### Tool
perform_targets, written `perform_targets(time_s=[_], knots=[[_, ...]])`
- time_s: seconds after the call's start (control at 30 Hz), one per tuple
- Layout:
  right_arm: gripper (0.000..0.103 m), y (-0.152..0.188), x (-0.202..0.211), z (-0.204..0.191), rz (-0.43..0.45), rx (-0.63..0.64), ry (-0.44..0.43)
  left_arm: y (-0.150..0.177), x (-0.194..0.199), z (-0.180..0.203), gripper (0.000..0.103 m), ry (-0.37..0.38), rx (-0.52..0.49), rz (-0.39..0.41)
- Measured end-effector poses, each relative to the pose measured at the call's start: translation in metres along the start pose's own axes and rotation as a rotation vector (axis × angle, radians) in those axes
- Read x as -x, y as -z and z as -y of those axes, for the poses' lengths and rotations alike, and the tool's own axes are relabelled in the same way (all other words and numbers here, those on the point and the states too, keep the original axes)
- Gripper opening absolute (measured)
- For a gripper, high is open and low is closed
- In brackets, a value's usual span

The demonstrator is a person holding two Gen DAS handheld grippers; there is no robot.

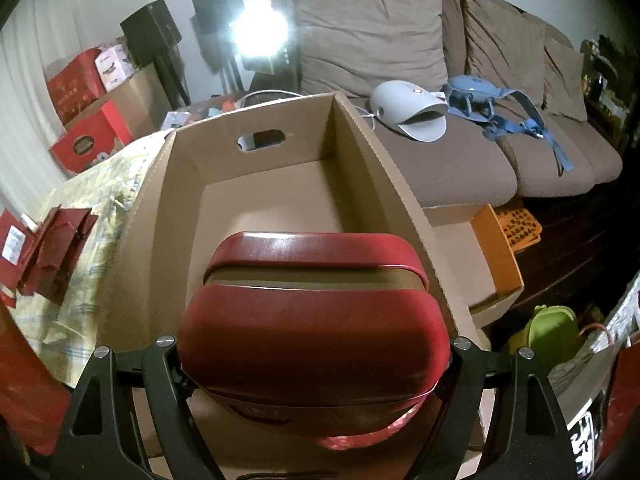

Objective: Organize objects
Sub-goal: 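Move the tea packet toward the box while the right gripper holds the tin above it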

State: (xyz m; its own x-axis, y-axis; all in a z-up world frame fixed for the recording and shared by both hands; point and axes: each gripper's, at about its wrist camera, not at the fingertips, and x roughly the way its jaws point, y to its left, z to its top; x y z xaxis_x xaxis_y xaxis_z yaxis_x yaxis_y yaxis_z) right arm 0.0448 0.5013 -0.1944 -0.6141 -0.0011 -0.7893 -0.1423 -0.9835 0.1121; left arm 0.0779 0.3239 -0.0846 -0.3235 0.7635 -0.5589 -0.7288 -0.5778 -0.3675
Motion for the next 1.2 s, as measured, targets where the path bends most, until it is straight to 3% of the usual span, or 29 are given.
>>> perform_targets(time_s=[0.17,0.4,1.0,1.2], knots=[[0.083,-0.001,0.001,0.004,0.001,-0.045,-0.084,0.003,0.004,0.000,0.006,-0.003,0.002,0.042],[0.083,-0.002,0.002,0.003,0.008,-0.058,-0.123,0.002,0.003,-0.001,0.006,0.009,0.005,0.044],[0.083,-0.002,-0.002,0.002,0.001,-0.053,-0.123,0.011,-0.014,-0.014,0.006,0.049,0.039,-0.009],[0.083,-0.001,-0.004,0.000,0.010,-0.049,-0.123,0.015,-0.014,-0.018,0.006,0.056,0.040,0.007]])
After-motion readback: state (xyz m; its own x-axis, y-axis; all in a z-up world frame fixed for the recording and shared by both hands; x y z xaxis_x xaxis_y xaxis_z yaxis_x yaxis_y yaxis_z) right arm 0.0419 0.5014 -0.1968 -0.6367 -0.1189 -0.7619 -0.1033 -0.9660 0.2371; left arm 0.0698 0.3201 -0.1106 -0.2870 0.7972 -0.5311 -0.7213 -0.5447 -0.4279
